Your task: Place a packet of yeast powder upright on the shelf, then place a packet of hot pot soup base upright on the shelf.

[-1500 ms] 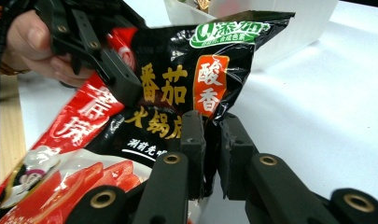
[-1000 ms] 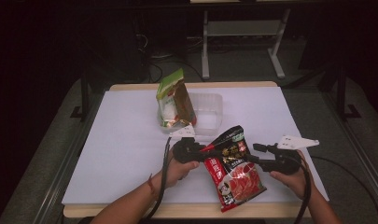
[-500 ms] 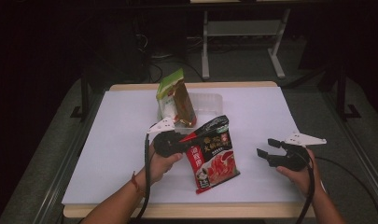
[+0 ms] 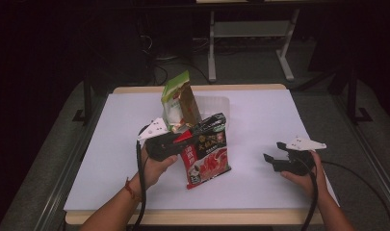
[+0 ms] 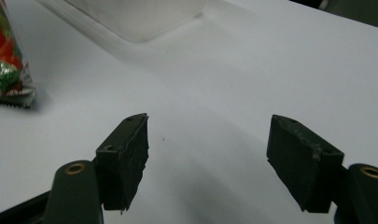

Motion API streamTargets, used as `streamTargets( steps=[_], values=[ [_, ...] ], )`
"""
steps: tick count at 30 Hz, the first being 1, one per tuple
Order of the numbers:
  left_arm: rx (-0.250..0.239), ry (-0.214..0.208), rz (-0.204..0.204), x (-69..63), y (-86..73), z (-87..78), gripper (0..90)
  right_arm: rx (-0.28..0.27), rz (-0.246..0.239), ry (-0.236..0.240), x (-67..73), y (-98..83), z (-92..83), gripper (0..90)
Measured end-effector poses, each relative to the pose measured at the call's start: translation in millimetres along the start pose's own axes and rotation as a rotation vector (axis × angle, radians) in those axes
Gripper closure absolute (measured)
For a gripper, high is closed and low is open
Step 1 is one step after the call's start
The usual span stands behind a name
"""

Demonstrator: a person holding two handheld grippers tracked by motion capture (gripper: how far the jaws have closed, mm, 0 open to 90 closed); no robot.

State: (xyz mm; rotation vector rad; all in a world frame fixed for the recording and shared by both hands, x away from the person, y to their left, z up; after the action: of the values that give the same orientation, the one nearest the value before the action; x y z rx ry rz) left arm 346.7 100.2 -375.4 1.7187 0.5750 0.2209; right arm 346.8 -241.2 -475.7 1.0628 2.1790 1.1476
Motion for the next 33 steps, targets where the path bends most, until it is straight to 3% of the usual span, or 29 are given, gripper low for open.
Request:
streamTargets(
  steps=[27,33],
  values=[
    [-0.048,0.084,0.008,9.4,13.6,-12.5,78.9,-0.005,-0.011,-0.007,3.3,-1.4,-2.7,27.3],
    [-0.063,0.091,0.010,7.7,18.4,-13.1,79.0,-0.040,0.008,-0.028,0.6,0.3,-9.5,25.4]
  ],
)
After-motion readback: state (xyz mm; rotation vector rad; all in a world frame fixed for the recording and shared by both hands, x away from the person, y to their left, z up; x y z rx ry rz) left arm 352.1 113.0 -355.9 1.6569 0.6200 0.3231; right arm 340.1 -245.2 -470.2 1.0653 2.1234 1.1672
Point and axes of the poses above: each handheld gripper's, and its own axes: z roughly forward along the jaws, y roughly out of its top, x roughly to its left, the point moved 6 cm from there along z, roughly forward along the jaws, and after that the axes turned 1 degree about -z, right-handed, at the moved point
